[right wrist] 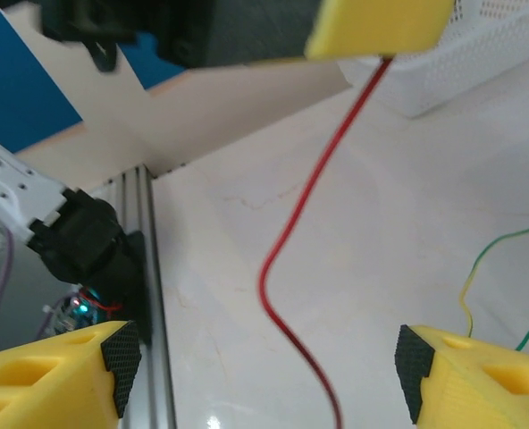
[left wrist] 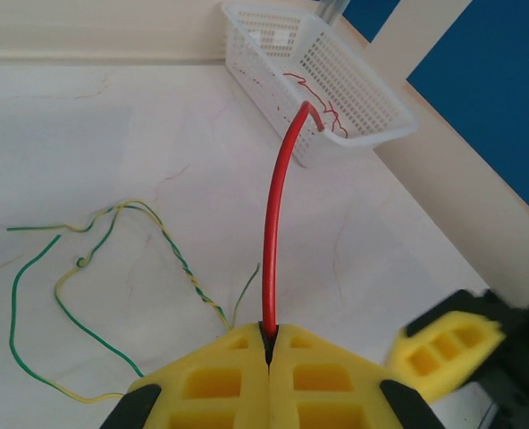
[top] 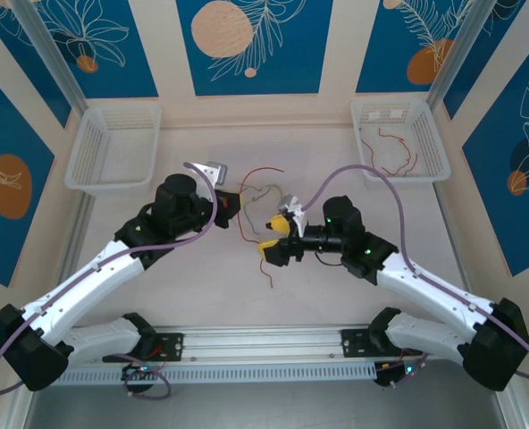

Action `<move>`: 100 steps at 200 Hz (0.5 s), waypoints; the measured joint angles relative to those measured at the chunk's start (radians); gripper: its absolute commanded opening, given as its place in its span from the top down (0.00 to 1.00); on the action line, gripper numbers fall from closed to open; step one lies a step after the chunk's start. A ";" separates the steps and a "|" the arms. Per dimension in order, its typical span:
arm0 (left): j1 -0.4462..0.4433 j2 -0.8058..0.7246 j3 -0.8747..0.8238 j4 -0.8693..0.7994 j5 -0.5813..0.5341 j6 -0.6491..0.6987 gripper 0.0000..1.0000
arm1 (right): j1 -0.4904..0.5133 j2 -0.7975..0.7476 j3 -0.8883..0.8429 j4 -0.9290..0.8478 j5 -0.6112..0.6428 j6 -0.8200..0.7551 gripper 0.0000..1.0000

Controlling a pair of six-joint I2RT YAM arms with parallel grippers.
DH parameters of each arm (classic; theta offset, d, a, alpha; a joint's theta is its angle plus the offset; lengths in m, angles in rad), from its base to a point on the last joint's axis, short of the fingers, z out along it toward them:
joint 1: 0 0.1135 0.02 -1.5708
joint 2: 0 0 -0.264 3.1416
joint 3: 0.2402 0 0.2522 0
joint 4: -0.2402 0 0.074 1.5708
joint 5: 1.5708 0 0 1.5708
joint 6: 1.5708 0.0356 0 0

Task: Untangle the cables

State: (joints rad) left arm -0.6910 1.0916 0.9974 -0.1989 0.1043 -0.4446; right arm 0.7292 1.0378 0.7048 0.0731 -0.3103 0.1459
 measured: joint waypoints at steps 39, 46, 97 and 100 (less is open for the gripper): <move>0.000 0.000 0.000 0.002 0.008 -0.003 1.00 | 0.017 0.140 0.026 0.043 0.029 -0.038 0.38; 0.000 0.000 0.000 0.002 0.009 -0.004 1.00 | 0.026 0.156 0.031 0.049 0.032 -0.044 0.43; 0.000 -0.008 0.000 0.008 0.010 -0.021 1.00 | 0.062 0.198 0.040 0.077 0.046 -0.062 1.00; 0.000 -0.008 0.000 0.009 0.010 -0.021 1.00 | 0.062 0.197 0.040 0.078 0.047 -0.062 1.00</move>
State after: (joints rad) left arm -0.6910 1.0832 0.9974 -0.1902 0.1146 -0.4656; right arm 0.7910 1.2350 0.7448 0.1509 -0.2630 0.0841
